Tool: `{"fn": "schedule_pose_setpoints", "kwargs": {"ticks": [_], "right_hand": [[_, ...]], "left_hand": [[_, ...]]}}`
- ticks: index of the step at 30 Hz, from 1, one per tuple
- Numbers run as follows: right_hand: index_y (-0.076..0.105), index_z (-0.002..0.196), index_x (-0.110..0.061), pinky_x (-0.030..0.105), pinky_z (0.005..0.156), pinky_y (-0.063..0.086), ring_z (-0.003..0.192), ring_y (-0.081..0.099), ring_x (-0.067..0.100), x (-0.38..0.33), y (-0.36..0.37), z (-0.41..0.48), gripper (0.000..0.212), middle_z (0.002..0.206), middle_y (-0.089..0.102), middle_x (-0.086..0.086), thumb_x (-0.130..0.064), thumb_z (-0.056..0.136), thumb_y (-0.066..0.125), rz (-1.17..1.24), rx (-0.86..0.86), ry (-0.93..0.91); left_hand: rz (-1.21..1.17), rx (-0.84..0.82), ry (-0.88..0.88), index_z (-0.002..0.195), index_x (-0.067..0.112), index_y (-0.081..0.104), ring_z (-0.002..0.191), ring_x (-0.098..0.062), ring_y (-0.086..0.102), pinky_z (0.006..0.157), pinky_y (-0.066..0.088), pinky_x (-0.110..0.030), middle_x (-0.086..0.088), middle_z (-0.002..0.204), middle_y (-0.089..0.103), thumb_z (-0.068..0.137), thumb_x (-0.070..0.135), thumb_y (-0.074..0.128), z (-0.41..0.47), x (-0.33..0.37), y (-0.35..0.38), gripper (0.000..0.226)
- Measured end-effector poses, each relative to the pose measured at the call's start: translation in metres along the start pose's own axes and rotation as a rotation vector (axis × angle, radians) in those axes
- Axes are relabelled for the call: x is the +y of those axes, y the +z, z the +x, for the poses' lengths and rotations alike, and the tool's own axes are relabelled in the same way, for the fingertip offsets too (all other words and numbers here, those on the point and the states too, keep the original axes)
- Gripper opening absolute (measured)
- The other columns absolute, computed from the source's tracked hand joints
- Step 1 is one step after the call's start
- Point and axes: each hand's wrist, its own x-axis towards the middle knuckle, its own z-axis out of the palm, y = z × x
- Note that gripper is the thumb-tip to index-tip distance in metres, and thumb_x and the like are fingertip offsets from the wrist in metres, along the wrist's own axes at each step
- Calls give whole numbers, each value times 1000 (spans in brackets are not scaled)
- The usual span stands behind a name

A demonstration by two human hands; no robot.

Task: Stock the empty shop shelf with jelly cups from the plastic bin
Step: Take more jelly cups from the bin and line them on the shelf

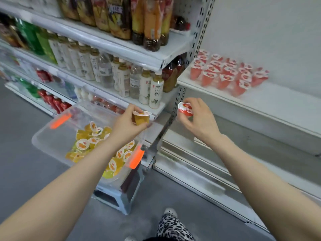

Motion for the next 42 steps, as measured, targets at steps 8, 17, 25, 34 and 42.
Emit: {"fn": "schedule_pose_setpoints", "kwargs": {"ticks": [8,17,25,34,42], "right_hand": [[58,113,-16,27,83,40,98,56,21,77,-88,-14,36,106,61,1,-29,81,68,-55,177,142],[50,104,-17,31,76,40,89,55,19,177,-165,-5,35,100,60,-2,-34,82,72,-54,173,279],[56,98,-20,29,76,37,97,56,20,250,-178,38,27,102,61,-3,-33,78,69,-52,35,421],[58,103,-17,34,80,47,96,60,24,294,-155,70,32,105,66,2,-36,80,68,-7,18,335],[58,111,-21,37,82,52,91,62,21,312,-149,70,34,108,63,2,-43,87,66,11,18,246]], "left_hand": [[40,-148,175,129,27,49,94,-13,62,83,52,-32,8,112,63,73,26,77,27,87,74,63],[136,-156,337,117,22,59,102,-11,54,85,44,-27,5,113,60,70,30,82,66,175,157,53],[345,-83,395,118,25,59,108,-15,50,88,40,-29,5,115,56,67,53,80,97,216,212,62],[523,-3,405,123,23,58,115,-19,44,96,40,-33,2,119,53,68,60,75,118,240,247,69],[589,10,464,122,21,59,119,-21,42,96,34,-30,1,122,60,71,58,71,130,254,280,64]]}}
